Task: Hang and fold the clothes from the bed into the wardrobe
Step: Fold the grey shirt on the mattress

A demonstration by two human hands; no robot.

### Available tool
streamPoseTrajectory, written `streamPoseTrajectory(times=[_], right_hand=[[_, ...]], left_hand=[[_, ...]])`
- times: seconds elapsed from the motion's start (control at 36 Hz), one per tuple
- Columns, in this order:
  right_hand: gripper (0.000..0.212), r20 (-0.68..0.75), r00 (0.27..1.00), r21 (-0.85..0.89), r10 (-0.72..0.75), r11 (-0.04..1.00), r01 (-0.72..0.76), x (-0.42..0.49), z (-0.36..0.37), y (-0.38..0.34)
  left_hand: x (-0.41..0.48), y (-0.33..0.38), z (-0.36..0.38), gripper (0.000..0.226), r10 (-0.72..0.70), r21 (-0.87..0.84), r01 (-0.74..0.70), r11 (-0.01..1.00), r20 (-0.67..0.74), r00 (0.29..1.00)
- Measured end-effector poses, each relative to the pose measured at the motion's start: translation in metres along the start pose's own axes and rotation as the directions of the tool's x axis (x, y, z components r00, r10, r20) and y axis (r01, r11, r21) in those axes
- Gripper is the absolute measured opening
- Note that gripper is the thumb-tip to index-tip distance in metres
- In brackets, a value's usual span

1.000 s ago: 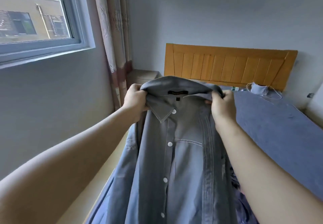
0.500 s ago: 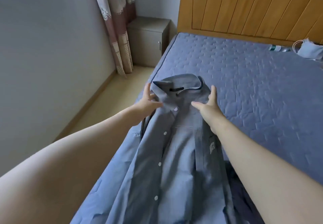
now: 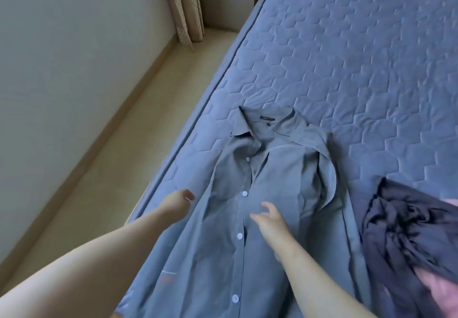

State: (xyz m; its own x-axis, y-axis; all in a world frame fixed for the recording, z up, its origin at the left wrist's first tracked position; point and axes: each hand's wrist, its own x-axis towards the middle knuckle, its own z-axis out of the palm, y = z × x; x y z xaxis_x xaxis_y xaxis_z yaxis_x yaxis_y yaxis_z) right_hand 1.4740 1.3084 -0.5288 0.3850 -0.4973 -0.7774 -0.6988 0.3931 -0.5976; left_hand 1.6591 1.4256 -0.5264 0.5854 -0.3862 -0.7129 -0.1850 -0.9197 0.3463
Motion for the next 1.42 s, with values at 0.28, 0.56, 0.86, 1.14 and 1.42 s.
streamPoseTrajectory(times=[0.28,0.56,0.86,1.14,1.42], right_hand=[[0.034,-0.038,0.987,0.070,0.153,0.986,-0.150,0.035,0.067,0.052],[0.012,-0.274,0.932,0.190,0.238,0.963,-0.190,0.077,0.093,0.069],[0.019,-0.612,0.790,-0.036,0.036,0.997,-0.073,0.090,0.058,0.040],[0.018,-0.557,0.774,0.316,0.301,0.939,-0.137,0.086,0.051,0.065],[0.025,-0.700,0.628,0.307,0.339,0.938,-0.163,0.090,0.027,0.085]], left_hand=[[0.060,-0.082,0.039,0.042,-0.135,0.124,0.137,0.983,-0.020,0.991],[0.101,-0.088,0.007,0.034,-0.001,0.154,0.009,0.988,-0.049,0.999],[0.136,-0.044,-0.062,0.024,0.217,0.132,-0.180,0.975,-0.362,0.907],[0.128,-0.056,-0.010,0.082,0.097,0.000,-0.098,0.995,0.025,0.995],[0.147,-0.023,-0.070,0.033,0.050,-0.114,-0.136,0.984,-0.559,0.828]])
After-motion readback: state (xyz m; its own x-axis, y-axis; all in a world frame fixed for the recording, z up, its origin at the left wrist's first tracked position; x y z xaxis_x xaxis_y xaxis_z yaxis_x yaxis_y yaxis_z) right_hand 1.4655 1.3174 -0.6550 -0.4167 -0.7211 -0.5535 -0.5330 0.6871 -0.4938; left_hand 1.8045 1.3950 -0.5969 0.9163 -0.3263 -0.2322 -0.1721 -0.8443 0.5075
